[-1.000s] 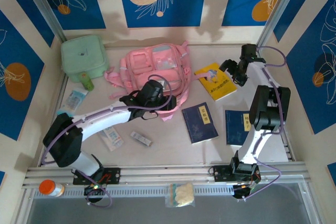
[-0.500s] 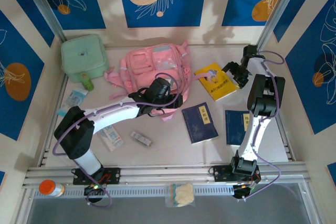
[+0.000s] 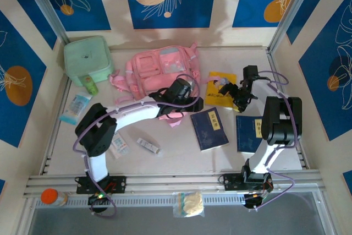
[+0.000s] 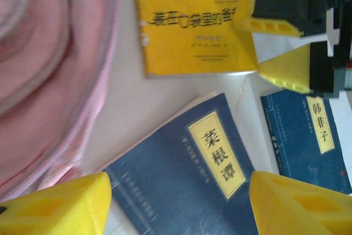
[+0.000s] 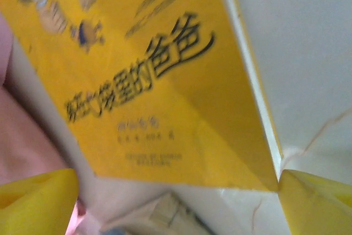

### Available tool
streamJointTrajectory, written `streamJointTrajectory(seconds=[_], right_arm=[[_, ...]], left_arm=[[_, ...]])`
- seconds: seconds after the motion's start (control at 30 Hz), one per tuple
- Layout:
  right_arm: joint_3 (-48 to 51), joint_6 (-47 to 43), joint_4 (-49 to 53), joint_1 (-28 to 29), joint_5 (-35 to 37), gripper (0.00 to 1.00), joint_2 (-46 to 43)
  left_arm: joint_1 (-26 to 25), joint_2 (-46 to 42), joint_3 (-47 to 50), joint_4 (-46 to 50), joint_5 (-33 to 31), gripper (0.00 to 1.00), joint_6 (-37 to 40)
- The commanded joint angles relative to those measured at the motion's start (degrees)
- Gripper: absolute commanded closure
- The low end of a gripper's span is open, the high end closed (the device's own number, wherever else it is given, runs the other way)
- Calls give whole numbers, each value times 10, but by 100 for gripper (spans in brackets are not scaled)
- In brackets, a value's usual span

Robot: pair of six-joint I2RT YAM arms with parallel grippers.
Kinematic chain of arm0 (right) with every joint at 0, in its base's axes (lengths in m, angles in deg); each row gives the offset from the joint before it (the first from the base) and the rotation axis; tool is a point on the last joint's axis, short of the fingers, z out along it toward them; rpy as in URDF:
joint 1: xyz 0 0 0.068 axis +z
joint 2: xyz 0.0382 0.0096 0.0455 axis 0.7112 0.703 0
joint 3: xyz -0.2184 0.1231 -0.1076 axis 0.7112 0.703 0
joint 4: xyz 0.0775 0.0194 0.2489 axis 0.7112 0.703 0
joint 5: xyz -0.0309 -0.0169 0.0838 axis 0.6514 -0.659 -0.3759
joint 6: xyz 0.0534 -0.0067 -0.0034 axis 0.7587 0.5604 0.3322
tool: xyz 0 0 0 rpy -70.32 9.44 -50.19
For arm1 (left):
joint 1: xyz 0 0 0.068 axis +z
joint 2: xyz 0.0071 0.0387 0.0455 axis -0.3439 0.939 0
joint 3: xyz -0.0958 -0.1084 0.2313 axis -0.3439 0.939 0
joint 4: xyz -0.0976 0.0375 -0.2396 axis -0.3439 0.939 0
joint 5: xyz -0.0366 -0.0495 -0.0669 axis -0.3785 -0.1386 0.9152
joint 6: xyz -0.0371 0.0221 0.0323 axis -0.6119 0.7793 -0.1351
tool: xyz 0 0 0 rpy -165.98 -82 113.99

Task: Pack the student bag
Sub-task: Rotate the book at the top-right of the table, then pick up the book from the top-right of the table.

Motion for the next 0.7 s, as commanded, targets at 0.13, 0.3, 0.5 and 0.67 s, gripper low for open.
streamJointTrajectory(seconds=[0.13,0.3,0.5,0.67], right_arm=[[-31,-10,-10,-43,-27,8,6],[-43,-26,-28,-36,-49,16,34],[-54,-40,-24,-33,-48,27,63],[-56,-41,-19,-32,-37,27,81]], left_arm=[[-13,104,-119,2,-45,35,0],[-10,184,-199,21,-65,40,9],[-1,265,-284,66,-42,54,2],[6,291,-305,76,-57,57,12]])
